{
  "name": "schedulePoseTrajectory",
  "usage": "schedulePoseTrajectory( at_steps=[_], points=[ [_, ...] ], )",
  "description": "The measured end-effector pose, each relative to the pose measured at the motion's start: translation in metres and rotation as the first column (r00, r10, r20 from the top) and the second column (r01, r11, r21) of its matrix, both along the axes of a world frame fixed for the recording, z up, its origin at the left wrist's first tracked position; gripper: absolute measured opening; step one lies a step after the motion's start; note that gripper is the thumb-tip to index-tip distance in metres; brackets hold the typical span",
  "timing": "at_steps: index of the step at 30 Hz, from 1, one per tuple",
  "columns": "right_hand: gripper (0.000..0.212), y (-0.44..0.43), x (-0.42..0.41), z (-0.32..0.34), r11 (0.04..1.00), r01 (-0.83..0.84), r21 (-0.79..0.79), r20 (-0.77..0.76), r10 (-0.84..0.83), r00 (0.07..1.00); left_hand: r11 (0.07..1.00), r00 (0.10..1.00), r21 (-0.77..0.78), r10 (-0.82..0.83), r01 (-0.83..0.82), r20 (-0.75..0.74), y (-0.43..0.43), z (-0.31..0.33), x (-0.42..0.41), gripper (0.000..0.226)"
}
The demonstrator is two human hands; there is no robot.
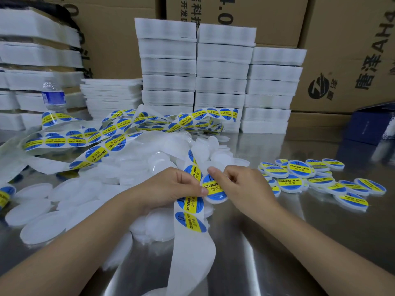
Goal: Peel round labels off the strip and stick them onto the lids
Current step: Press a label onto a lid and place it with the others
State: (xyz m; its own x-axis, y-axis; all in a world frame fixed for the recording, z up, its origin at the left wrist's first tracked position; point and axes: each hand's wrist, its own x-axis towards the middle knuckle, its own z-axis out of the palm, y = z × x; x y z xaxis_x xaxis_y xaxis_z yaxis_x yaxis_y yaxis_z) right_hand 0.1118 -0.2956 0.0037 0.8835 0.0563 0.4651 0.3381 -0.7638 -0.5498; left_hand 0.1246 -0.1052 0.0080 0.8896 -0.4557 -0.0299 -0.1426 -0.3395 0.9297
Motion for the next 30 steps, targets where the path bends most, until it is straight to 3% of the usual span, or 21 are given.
schedulePoseTrajectory(
  at_steps=[8,12,18,21,23,26,30],
  points=[
    [0.040,0.001,-0.001,-0.001,0.997,-0.056,0.043,0.032,0.054,0.998,0.994,0.996,-0.053,0.092,-0.091,0.014,-0.003,0.000,0.002,0.018],
    [0.070,0.001,-0.005,-0.002,0.988,-0.111,-0.111,0.001,0.111,0.994,0.993,0.997,-0.095,0.072,-0.072,-0.005,-0.001,-0.001,0.003,0.015],
    [0.072,-0.002,-0.002,-0.003,0.980,-0.149,-0.131,0.044,0.156,0.987,0.984,0.996,-0.158,0.078,-0.083,-0.039,-0.003,-0.001,0.003,0.021],
    [0.069,-0.009,0.008,-0.003,0.999,0.012,0.036,0.115,-0.016,0.993,0.987,0.998,-0.149,0.063,-0.066,-0.028,-0.003,-0.001,0.003,0.028],
    [0.064,-0.022,0.019,0.000,0.984,0.175,0.040,0.115,-0.179,0.977,0.989,0.997,-0.133,0.061,-0.066,-0.044,-0.003,0.000,0.003,0.029],
    [0.068,-0.047,0.031,0.001,0.917,0.348,-0.197,-0.023,-0.359,0.933,0.991,0.996,-0.113,0.069,-0.074,-0.048,-0.002,0.000,0.003,0.029],
    [0.053,-0.062,0.039,-0.008,0.789,0.398,-0.468,-0.135,-0.509,0.850,0.991,0.996,-0.115,0.069,-0.075,-0.054,-0.002,0.000,0.003,0.029]
  ],
)
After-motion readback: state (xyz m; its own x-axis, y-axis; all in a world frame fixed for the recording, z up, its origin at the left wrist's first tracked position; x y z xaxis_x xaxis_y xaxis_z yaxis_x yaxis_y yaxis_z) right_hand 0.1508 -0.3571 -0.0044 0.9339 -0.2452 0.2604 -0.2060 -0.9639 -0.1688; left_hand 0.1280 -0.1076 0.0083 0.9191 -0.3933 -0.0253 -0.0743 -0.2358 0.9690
